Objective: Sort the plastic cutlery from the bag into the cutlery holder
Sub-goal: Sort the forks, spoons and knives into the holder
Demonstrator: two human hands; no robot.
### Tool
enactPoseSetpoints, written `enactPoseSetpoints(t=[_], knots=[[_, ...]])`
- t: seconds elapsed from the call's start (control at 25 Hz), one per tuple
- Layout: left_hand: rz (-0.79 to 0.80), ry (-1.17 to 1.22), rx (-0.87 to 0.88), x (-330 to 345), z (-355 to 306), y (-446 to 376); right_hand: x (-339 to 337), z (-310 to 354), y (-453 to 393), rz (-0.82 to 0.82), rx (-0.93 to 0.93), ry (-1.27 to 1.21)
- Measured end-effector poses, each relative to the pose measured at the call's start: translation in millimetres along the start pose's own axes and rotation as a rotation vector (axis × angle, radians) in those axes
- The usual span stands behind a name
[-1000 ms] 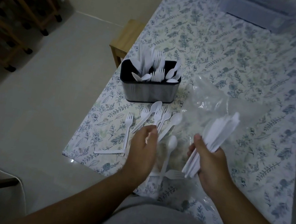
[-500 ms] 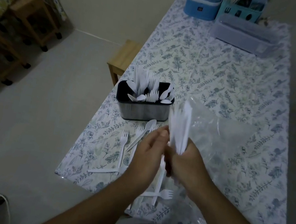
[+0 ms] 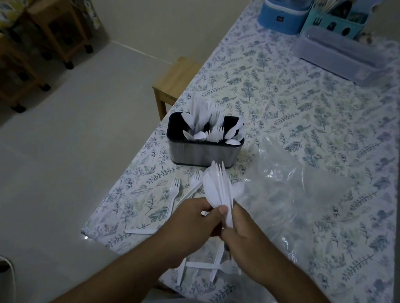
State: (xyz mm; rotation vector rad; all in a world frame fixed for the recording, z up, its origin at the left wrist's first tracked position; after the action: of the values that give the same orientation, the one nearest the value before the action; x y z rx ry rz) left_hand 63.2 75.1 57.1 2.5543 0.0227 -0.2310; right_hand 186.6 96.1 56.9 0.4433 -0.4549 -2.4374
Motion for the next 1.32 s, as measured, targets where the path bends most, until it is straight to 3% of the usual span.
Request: enactPoseSetpoints(t=[0.16,0.28,0.4,0.52,0.64,0.76,1.0,1.32], knots=[[0.051,0.066,0.030,-5.3,-1.1,4.2,1.2,-2.2,0.2,-0.058,0.052,-0.118],[0.028,0.021,0.081,-17.3,-3.6,6.2,6.1,6.5,-3.3,0.001,0.024,0.012],[-0.065,-0.210,0.215,-46.1,-19.5,7.3,3.7,37.8,-18.6,0.040,-0.049,0.230],[-0.195,-0.366,0.390,-92.7,-64.1,11.1,2.7,101.0,-46.3,0.025,-0.200,0.300],[-0.388,-0.508,0.627,-146.4,-122.4,11.6,2.7,176.2,-77.5,-0.071,-0.472,0.343],[-0.449,-0.542,0.719,-179.5,-144.5,-15.1,0.5,216.2,-107.4,-0.134,-0.599,0.325],[-0.393,-0.504,0.812,-181.6,-103.3,-68.8,1.2,178.8,-148.5,-0.213,-0.420,0.409],[-0.339,-0.505,0.771,-167.8,-74.4,-89.3,5.0,154.3,-144.8,-0.327,-0.295,0.405]])
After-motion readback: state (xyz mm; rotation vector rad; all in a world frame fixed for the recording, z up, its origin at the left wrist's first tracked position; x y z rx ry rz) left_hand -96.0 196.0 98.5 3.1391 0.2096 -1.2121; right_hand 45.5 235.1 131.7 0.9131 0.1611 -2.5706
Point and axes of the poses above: each hand's wrist, its own y-axis away from the middle knuckle, its own x-axis out of the palm, z = x × y, the point moved 5 cm from there along -y, towards the middle knuckle, and after that the axes turned 7 degrees about -y, right-handed, at the moved point
